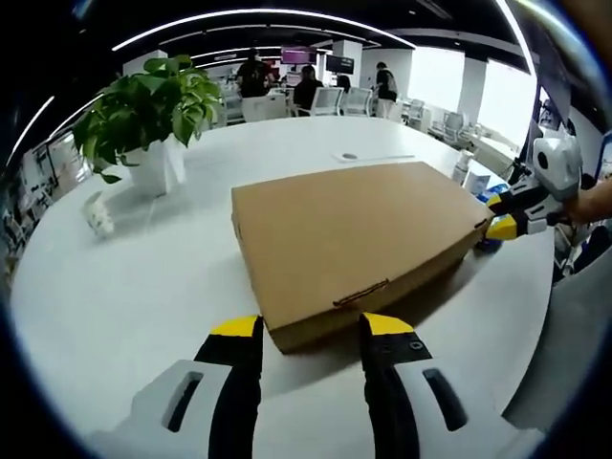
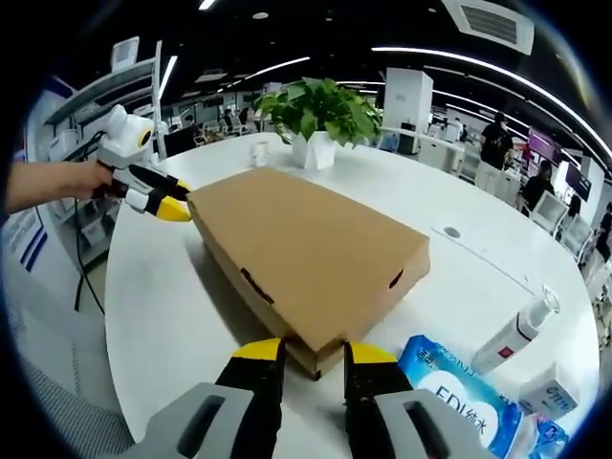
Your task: Operate the shoe box by opening the lid, removing the specified soft item, and placing it in the target area until the item is outside and the box remains undamaged.
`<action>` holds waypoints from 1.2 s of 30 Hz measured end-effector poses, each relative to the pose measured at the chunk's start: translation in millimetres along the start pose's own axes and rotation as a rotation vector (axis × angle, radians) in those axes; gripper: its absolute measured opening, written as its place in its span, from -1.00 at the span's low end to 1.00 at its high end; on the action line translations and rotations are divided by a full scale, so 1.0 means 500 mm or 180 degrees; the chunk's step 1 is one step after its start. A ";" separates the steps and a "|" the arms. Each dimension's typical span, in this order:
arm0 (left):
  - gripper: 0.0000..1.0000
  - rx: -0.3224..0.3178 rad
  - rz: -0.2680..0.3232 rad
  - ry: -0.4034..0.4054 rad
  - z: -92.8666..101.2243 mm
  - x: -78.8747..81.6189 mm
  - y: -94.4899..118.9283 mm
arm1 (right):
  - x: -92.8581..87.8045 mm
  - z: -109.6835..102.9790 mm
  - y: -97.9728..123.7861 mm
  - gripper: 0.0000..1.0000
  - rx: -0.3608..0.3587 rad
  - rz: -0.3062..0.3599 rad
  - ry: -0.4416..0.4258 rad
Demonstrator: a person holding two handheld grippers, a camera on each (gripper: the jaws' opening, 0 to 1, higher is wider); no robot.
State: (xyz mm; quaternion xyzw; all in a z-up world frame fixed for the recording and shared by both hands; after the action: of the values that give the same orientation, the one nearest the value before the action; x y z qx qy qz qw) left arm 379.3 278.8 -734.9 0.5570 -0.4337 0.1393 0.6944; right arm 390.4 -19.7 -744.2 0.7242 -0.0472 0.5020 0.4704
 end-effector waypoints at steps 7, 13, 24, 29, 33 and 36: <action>-0.13 0.0026 0.0009 0.0035 0.013 -0.010 0.028 | 0.004 -0.007 0.027 -0.34 0.0018 0.0104 0.0052; 0.04 0.0051 0.0167 0.0095 0.033 0.001 0.072 | 0.012 0.002 0.073 -0.10 0.0001 0.0248 0.0050; 0.29 -0.0004 0.0461 0.0089 0.094 0.026 0.142 | 0.009 0.026 0.182 0.26 -0.0123 0.0395 -0.0017; 0.37 -0.0015 0.0500 0.0064 0.118 0.028 0.173 | -0.007 0.035 0.242 0.35 -0.0204 0.0443 -0.0055; 0.44 -0.0042 0.0576 0.0042 0.143 0.032 0.200 | -0.029 0.041 0.285 0.46 -0.0268 0.0444 -0.0179; 0.49 -0.0052 0.0605 0.0008 0.160 0.029 0.219 | -0.049 0.047 0.323 0.53 -0.0379 0.0451 -0.0234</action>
State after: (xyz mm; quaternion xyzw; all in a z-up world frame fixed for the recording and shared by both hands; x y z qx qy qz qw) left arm 278.0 240.1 -652.1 0.5075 -0.4848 0.2016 0.6832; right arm 307.3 -136.2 -662.2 0.7077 -0.1453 0.5035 0.4739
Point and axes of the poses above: the point that each gripper's makers call its tool centre point, and the gripper's own axes: y roughly backward along the fingers, z roughly to its right, x roughly out of its top, the point moved 6 cm from there along y, roughly backward along the fingers, and after that the axes turned 4 degrees about -y, right-handed, at the moved point
